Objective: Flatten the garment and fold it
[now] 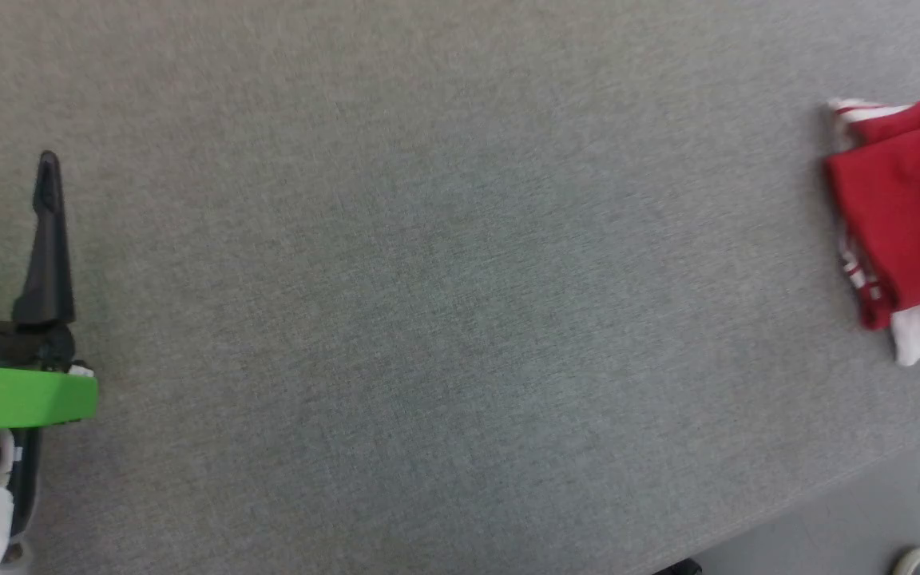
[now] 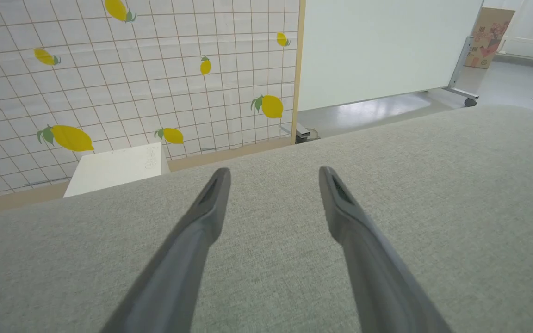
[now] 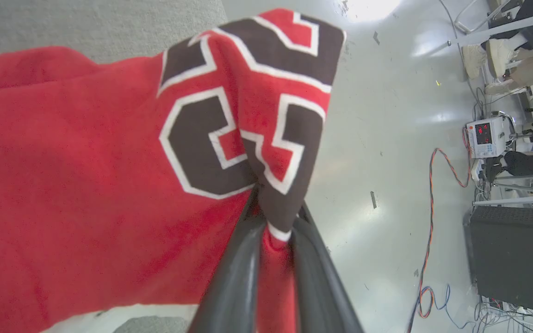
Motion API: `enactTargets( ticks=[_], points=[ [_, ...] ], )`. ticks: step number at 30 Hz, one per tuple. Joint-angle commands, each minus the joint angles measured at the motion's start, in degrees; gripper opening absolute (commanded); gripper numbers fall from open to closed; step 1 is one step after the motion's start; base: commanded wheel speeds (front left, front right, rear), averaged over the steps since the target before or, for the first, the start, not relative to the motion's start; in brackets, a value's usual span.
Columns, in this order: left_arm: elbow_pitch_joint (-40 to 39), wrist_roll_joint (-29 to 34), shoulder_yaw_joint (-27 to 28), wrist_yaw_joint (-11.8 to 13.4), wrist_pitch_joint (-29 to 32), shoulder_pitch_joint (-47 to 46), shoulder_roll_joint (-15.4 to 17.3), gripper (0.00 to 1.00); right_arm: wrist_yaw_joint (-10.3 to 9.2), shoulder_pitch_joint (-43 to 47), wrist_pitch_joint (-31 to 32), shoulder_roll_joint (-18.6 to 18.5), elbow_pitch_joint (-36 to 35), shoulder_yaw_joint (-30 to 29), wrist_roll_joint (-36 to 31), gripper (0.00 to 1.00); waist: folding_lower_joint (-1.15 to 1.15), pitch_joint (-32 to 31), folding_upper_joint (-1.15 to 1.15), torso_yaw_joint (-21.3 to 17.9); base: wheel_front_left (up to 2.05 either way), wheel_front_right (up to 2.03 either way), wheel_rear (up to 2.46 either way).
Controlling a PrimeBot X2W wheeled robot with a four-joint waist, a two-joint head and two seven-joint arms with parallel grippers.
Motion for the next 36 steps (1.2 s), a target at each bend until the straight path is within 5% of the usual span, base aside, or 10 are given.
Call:
enactTargets(
  ticks=[1,3,4,5,12,21,27,36],
  points=[
    [-0.63,-0.05,0.53,-0.08,0.28,-0.22,0.73,1.00,-0.11,-1.32,-0.84,0.90,0.70,-2.12,-1.29,0.00,-0.01,4.43,0.00,0.97,0.00,0.00,0.00],
    [-1.24,-0.24,1.13,0.00,0.58,0.12,1.18,1.00,-0.11,-2.35,-1.40,2.38,2.01,-5.71,-3.33,0.00,-0.01,4.72,0.00,1.15,0.00,0.00,0.00],
    [-1.47,-0.35,1.38,0.06,0.66,0.34,1.32,1.00,-0.11,-2.91,-1.77,3.26,2.57,-7.67,-4.56,0.38,-0.01,4.77,0.00,1.21,0.00,0.00,0.00],
    [-1.63,-0.46,1.54,0.09,0.67,0.52,1.40,1.00,-0.11,-3.19,-2.16,3.76,3.01,-8.58,-5.64,1.00,-0.01,4.75,0.00,1.30,0.00,0.00,0.00],
    [-0.14,-1.10,1.44,0.72,-0.78,1.14,0.32,1.00,-0.11,-5.68,-9.16,3.38,3.20,-10.78,-7.38,1.00,-0.01,0.81,0.00,1.76,0.00,0.00,0.00],
    [6.57,-3.26,1.26,2.82,-6.26,2.19,-4.67,1.00,-0.11,-11.40,-20.47,0.30,-6.88,4.66,5.39,1.00,-0.01,-11.18,0.00,5.12,0.00,0.00,0.00],
    [10.68,-4.02,0.86,4.22,-8.71,2.60,-7.59,1.00,-0.11,-13.83,-27.52,7.43,-12.65,12.51,12.31,1.00,-0.01,-18.67,0.00,9.95,0.00,0.00,0.00],
    [14.57,-4.19,0.84,5.93,-11.03,4.25,-10.98,1.00,-0.11,-5.25,-39.02,21.49,-10.95,15.47,10.16,1.00,-0.01,-26.12,0.00,16.42,0.00,0.00,0.00]
  ],
)
